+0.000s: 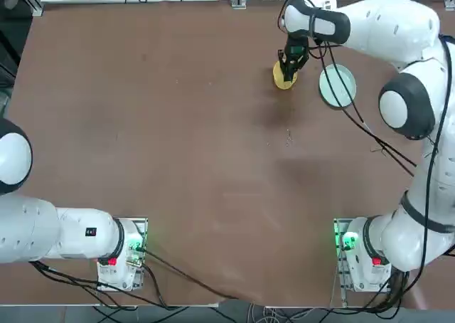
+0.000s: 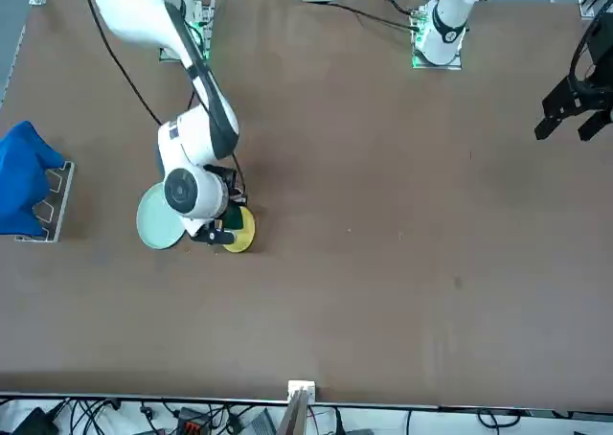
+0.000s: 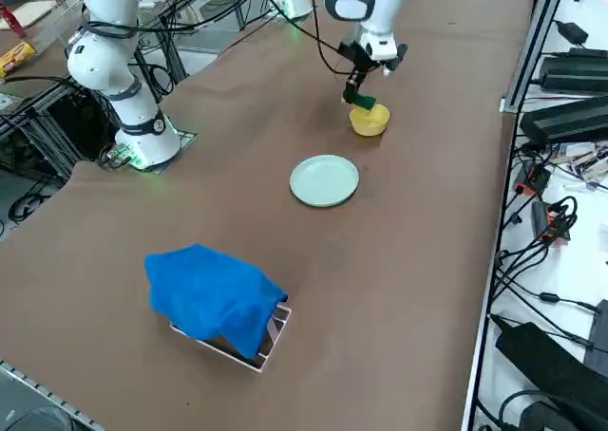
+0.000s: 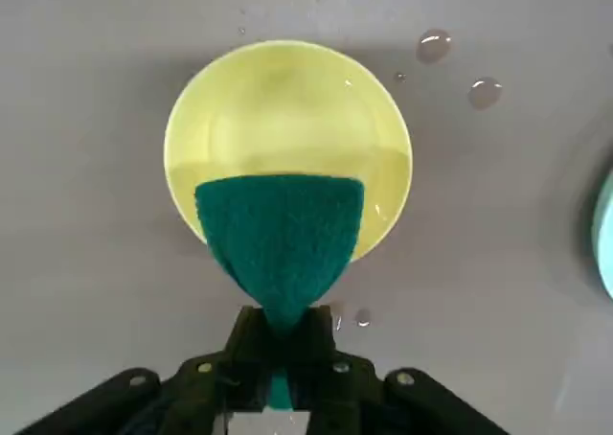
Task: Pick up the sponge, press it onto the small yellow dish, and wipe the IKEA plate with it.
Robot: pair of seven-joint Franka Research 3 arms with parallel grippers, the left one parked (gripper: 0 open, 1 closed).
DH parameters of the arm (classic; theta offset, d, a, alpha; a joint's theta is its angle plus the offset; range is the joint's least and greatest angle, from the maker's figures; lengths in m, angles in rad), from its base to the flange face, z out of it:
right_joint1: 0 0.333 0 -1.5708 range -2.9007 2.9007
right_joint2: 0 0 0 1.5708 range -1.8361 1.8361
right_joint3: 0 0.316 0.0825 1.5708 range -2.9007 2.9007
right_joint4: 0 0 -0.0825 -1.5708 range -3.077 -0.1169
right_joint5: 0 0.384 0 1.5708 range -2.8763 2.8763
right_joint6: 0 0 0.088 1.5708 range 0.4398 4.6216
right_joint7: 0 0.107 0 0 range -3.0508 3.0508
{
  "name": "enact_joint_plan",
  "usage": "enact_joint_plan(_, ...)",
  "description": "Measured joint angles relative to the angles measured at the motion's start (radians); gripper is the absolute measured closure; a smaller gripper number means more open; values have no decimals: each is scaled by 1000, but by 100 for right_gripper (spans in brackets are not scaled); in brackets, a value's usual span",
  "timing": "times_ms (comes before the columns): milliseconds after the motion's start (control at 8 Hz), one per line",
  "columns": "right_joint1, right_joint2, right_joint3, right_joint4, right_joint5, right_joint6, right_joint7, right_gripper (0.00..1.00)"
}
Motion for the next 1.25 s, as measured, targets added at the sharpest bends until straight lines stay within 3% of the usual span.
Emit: enact_joint_plan(1250,-16,136,1,122,2,-6,-16,88)
